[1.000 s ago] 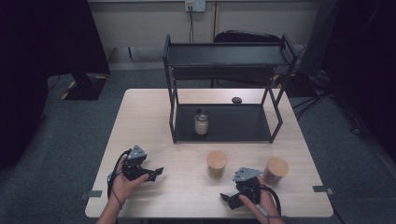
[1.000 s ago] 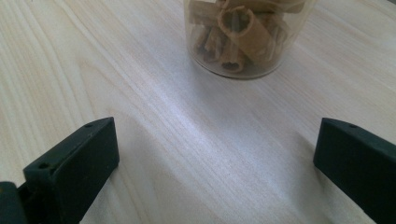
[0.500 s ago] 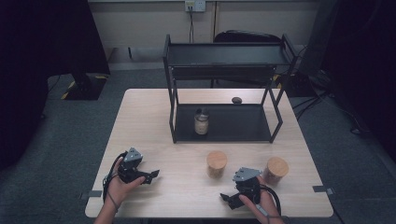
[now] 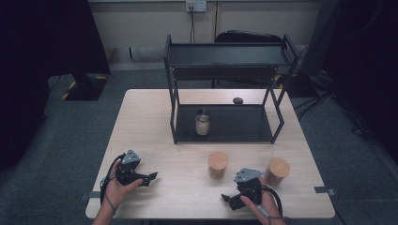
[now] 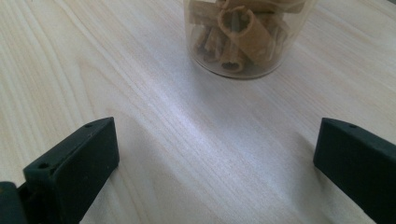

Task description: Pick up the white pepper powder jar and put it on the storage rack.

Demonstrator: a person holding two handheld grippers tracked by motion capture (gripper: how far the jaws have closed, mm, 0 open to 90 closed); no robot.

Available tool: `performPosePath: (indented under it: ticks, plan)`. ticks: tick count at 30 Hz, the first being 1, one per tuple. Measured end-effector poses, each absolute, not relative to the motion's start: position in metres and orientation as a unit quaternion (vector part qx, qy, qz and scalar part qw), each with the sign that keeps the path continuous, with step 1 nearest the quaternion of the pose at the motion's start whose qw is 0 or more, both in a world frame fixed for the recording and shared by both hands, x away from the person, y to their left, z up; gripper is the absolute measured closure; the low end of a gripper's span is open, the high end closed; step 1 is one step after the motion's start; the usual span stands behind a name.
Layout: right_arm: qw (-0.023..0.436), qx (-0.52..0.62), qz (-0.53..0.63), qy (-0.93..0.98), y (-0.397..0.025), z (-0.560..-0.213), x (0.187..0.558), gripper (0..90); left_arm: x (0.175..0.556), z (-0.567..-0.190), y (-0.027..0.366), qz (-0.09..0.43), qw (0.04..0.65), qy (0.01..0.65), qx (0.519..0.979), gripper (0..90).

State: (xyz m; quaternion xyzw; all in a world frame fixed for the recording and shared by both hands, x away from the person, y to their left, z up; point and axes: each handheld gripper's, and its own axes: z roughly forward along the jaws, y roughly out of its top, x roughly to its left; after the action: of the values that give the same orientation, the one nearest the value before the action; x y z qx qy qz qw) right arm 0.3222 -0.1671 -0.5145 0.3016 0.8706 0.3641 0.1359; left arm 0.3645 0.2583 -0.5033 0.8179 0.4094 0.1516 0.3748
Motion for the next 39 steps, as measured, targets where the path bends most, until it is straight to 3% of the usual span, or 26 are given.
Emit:
performPosePath:
  ticks: [39]
  plan:
    - [0.136, 0.301, 0.364, 0.871, -0.167, -0.514, 0.322, 0.0, 0.349, -0.510, 0.279, 0.168, 0.343, 0.398, 0.834, 1.0]
